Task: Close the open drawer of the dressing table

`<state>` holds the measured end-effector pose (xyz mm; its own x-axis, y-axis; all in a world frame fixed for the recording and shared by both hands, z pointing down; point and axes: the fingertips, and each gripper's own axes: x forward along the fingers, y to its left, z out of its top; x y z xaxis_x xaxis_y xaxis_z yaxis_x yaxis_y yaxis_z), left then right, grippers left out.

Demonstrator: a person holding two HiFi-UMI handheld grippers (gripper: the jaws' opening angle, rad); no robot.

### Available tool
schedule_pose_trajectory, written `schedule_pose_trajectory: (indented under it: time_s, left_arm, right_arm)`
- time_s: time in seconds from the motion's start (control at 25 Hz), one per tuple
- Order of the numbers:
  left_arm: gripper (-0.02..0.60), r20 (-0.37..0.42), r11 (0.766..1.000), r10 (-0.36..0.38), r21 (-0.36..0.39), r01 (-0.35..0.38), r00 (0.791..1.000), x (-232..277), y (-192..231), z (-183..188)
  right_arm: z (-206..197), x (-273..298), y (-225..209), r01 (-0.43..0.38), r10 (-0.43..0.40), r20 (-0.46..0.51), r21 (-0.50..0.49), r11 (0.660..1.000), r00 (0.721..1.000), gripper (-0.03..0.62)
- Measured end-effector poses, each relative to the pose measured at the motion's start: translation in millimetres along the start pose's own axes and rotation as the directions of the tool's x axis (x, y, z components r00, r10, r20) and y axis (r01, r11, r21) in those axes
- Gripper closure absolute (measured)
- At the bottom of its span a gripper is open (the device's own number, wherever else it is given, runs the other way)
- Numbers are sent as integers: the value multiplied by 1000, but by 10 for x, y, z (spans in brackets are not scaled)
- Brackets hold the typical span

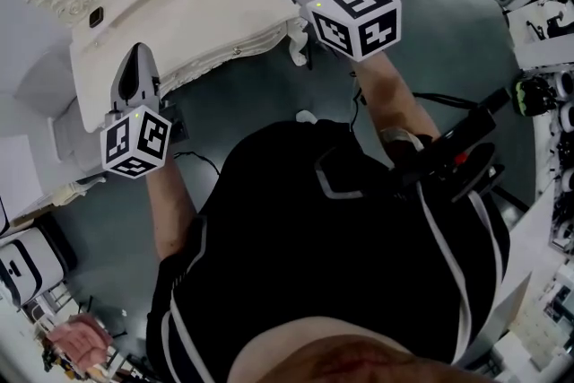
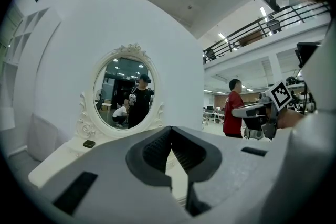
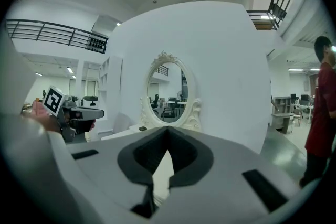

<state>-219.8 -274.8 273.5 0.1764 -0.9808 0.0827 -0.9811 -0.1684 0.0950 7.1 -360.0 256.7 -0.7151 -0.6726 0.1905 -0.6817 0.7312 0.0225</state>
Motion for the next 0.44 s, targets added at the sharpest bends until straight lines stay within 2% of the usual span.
schedule_pose_trajectory:
  time_s: [0.44]
  left_arm:
    - [577,-2,1000,-19,4,19,1000,144,-45,2]
  right_arm:
    - [-22,106,-90,-3,3,-4,4,1000,1000,591]
